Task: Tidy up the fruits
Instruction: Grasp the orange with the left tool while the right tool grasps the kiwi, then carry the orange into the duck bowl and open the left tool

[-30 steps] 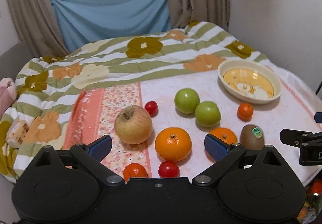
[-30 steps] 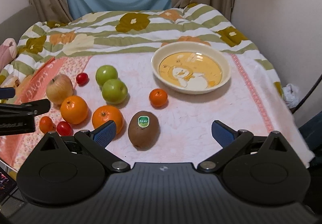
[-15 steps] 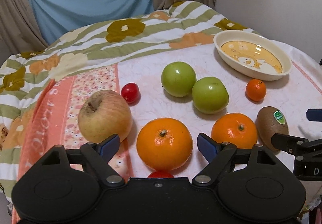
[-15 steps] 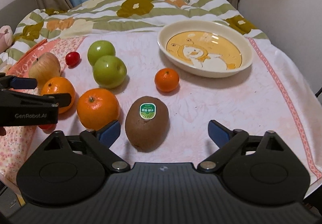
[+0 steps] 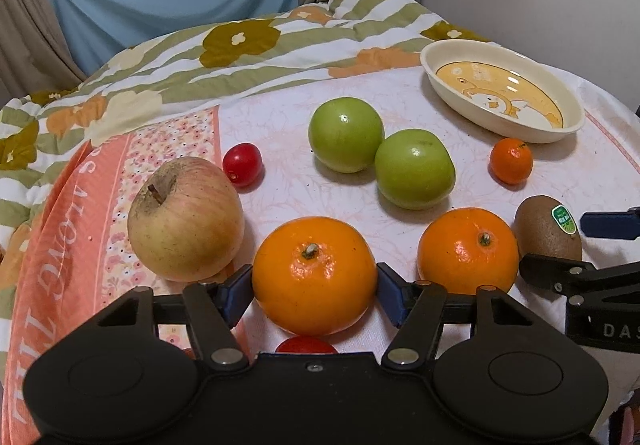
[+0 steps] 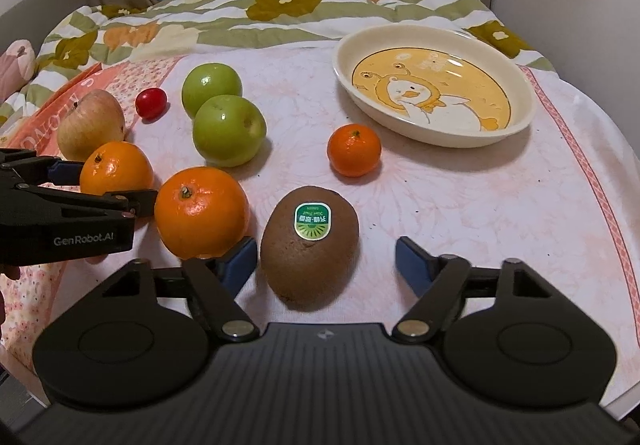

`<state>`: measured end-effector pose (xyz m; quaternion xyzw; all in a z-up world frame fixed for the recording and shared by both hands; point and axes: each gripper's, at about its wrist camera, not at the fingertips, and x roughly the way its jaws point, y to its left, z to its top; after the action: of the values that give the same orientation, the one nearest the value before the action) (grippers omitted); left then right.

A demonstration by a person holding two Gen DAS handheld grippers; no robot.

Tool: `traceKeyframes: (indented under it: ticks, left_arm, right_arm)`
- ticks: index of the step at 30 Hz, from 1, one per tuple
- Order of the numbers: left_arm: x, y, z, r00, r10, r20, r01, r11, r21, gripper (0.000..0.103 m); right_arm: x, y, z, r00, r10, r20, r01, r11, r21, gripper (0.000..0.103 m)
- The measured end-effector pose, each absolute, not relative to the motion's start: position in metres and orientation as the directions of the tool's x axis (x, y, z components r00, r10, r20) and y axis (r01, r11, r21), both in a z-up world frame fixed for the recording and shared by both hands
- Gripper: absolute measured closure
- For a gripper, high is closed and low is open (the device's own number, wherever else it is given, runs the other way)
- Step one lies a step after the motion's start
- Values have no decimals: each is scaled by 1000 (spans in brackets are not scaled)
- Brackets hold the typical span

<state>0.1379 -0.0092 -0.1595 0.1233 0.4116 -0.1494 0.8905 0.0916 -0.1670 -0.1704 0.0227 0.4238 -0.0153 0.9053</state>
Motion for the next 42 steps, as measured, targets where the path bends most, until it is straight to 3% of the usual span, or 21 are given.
traceKeyframes:
  ticks: [16, 42]
  left_arm:
    - [134, -9, -156, 620, -161, -768, 358, 929, 94, 35]
    - [106, -38, -60, 695, -267, -668, 409, 911, 61, 35]
  right_arm:
    - [99, -164, -176, 646, 27, -763, 11, 999, 45, 36]
    - [65, -218, -67, 734, -54, -677, 128, 990, 59, 37]
